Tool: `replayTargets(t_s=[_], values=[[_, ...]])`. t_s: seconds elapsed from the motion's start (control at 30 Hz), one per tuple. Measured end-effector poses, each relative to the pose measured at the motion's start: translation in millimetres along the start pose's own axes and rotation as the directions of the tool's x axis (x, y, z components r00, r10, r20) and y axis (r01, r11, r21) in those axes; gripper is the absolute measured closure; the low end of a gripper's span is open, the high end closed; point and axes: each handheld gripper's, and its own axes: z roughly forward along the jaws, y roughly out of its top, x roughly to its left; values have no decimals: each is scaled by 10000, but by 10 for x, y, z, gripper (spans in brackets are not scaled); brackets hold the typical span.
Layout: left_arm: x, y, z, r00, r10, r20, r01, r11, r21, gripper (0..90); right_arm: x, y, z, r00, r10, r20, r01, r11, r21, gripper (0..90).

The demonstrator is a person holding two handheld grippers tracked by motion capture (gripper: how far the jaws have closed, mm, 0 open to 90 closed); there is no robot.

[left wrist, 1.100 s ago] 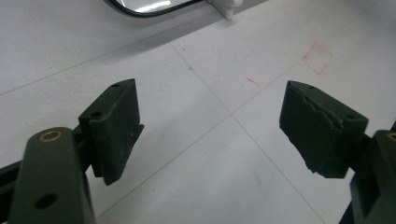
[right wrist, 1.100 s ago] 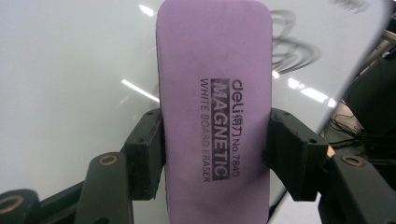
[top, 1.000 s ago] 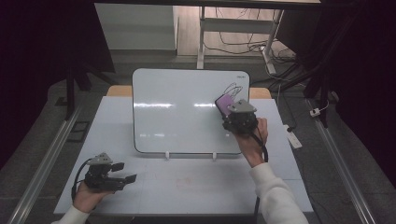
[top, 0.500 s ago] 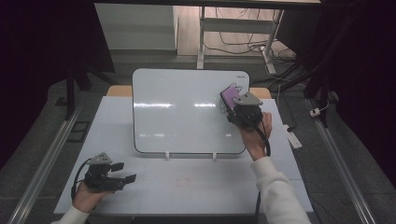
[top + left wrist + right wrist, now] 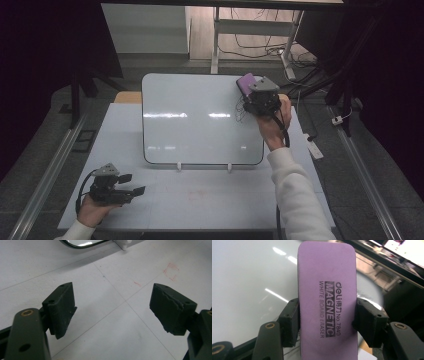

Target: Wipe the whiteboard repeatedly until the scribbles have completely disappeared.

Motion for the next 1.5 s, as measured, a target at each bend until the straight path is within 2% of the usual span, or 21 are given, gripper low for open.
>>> replayTargets(t_s=[0.13, 0.27, 0.33, 0.4, 0.53, 0.67, 0.77, 0.93, 1.03, 1.1, 1.2, 1.33, 1.5], values=[[-3, -1, 8, 10000, 2, 5, -3, 10000, 40, 212, 304, -113, -44, 9932, -861, -778, 868, 9962, 62, 402], [-10, 2, 10, 10000, 68, 10, -68, 10000, 43, 212, 603, -315, -108, 9823, -1427, -1218, 1436, 9896, -9, 401], [-14, 3, 10, 10000, 64, 12, -64, 10000, 34, 212, 692, -393, -138, 9781, -1569, -1364, 1580, 9874, -23, 401], [-19, 3, 8, 10000, 32, 28, -32, 10000, 29, 212, 719, -440, -159, 9764, -1653, -1388, 1664, 9860, -35, 401], [-17, 3, 8, 10000, 45, 24, -45, 10000, 23, 212, 612, -430, -156, 9821, -1102, -1529, 1130, 9936, 95, 401], [-15, 6, 25, 10000, -24, 25, 24, 10000, 53, 213, 420, -328, -123, 9918, -708, -1061, 717, 9974, 48, 401], [-33, 19, 36, 10000, 68, 71, -68, 10000, 53, 212, 245, -206, -71, 9969, -405, -680, 406, 9992, 4, 401], [-33, 21, 50, 10000, 77, 13, -77, 9999, 73, 216, -32, 23, -8, 10000, 4, 20, -3, 10000, -96, 401], [-33, 18, 58, 9999, 154, 20, -154, 9998, 99, 216, -120, 84, 26, 9996, 289, -63, -289, 9996, -8, 401], [-31, 18, 58, 9999, 145, 38, -145, 9998, 106, 216, -66, 74, 25, 9999, -74, 83, 74, 10000, 39, 401], [-26, 18, 55, 9999, 144, 43, -144, 9999, 95, 216, 100, 11, 1, 9976, -646, -232, 648, 9978, 98, 401], [-39, 17, 50, 9999, 163, 21, -163, 9998, 73, 216, 419, -160, -45, 9837, -1711, -551, 1726, 9847, 222, 402], [-44, 19, 50, 9999, 140, 17, -140, 9999, 68, 216, 700, -373, -133, 9648, -2357, -1169, 2408, 9701, 312, 402]])
